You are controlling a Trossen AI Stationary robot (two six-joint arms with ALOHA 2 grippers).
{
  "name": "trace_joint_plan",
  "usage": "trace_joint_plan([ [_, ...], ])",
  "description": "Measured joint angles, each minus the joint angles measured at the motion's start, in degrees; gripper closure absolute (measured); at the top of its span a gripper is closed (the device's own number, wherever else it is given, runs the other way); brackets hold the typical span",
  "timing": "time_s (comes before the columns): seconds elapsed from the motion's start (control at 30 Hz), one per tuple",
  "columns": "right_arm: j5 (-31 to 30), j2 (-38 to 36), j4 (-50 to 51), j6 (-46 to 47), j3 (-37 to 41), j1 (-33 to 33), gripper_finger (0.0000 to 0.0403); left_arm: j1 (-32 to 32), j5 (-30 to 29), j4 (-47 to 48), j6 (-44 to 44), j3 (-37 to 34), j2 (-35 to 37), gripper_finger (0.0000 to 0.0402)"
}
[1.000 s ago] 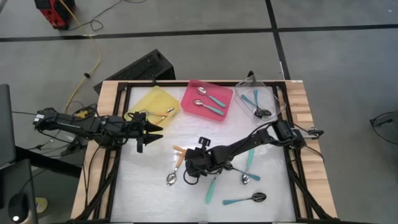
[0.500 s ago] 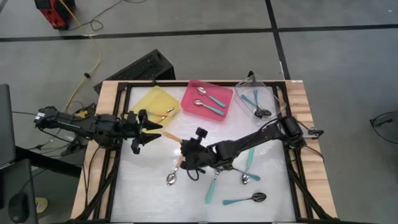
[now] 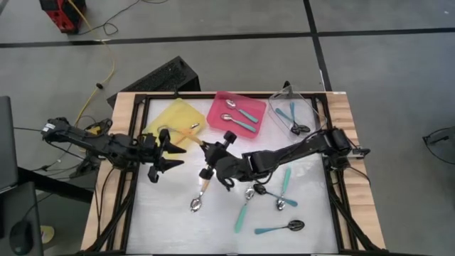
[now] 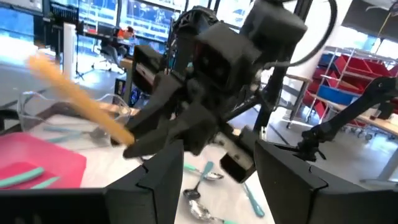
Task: Sort silverware by color (type)
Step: Put the yellow spoon into the yellow bin
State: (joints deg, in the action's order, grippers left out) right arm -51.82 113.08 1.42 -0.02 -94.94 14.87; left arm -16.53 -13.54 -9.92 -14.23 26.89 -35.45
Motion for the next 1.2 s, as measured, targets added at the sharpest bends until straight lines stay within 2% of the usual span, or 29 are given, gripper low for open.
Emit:
trace_joint_plan([
  [0.17,0.81,-0.20,-7.55,-6.40,-0.02,1.94,0.0337,-0.26,-1.29,-2.29,2.38,0.00,-1.67,0.0221],
  [0.33,3.93,-0.16,-11.18,-7.82,-0.02,2.91,0.0337,-0.28,-2.28,-7.45,5.69,0.00,-3.65,0.0221],
  [0.43,6.78,-0.14,-11.33,-7.56,-0.02,2.75,0.0337,-0.28,-2.18,-10.97,7.70,0.02,-5.46,0.0221],
  [0.7,9.46,-0.14,-11.31,-7.56,-0.02,2.58,0.0337,-0.28,-1.73,-16.63,9.32,0.02,-10.97,0.0221],
  [0.97,8.80,-0.11,-9.92,-7.91,-0.02,2.77,0.0337,-0.26,-2.84,-18.06,10.16,0.00,-11.89,0.0222],
  [1.07,8.34,-0.11,-8.69,-7.97,-0.02,2.78,0.0337,-0.26,-2.82,-17.94,10.55,0.00,-10.63,0.0234],
  [1.2,8.35,-0.09,-9.28,-7.98,-0.02,2.75,0.0337,-0.26,-2.80,-17.12,11.01,0.00,-9.42,0.0277],
])
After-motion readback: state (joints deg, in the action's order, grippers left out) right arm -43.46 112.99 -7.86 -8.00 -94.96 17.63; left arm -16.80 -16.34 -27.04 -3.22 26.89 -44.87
